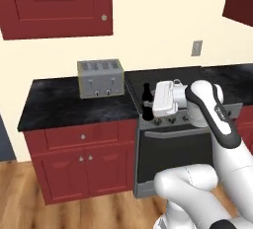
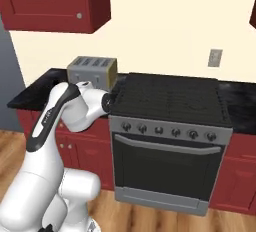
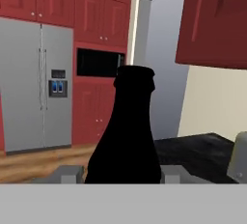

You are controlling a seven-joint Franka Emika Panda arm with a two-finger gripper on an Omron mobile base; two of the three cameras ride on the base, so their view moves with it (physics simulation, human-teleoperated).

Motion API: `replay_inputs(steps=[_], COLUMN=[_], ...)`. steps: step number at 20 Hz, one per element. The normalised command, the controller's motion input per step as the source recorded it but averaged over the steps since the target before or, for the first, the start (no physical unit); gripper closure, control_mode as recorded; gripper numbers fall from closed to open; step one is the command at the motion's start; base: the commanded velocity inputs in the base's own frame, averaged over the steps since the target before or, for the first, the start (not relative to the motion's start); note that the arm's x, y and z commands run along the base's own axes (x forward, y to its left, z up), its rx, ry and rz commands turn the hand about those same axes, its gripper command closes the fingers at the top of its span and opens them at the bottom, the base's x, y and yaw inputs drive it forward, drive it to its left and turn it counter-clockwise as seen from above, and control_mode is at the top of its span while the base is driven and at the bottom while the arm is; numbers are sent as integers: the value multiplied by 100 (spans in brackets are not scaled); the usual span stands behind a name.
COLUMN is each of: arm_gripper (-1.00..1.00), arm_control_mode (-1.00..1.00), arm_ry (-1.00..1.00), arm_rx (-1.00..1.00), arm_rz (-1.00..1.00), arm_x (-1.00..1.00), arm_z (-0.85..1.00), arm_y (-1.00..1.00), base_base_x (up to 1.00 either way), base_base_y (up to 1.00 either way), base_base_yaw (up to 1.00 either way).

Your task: Pick the bottled drink from the counter and place it in the open cabinet.

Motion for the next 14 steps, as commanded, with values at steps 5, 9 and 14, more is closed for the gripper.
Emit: replay_inputs(steps=[5,9,14], arm_gripper=[100,100,100], arm_control_mode=[100,100,100], arm_ry=[0,0,0], arm_rx=[0,0,0], arm_rz=[0,0,0], arm_x=[0,0,0], arm_z=[0,0,0], arm_y=[0,0,0], base_base_x=[0,0,1], base_base_y=[-100,-100,-99], base_base_yaw=[-13,-13,-12])
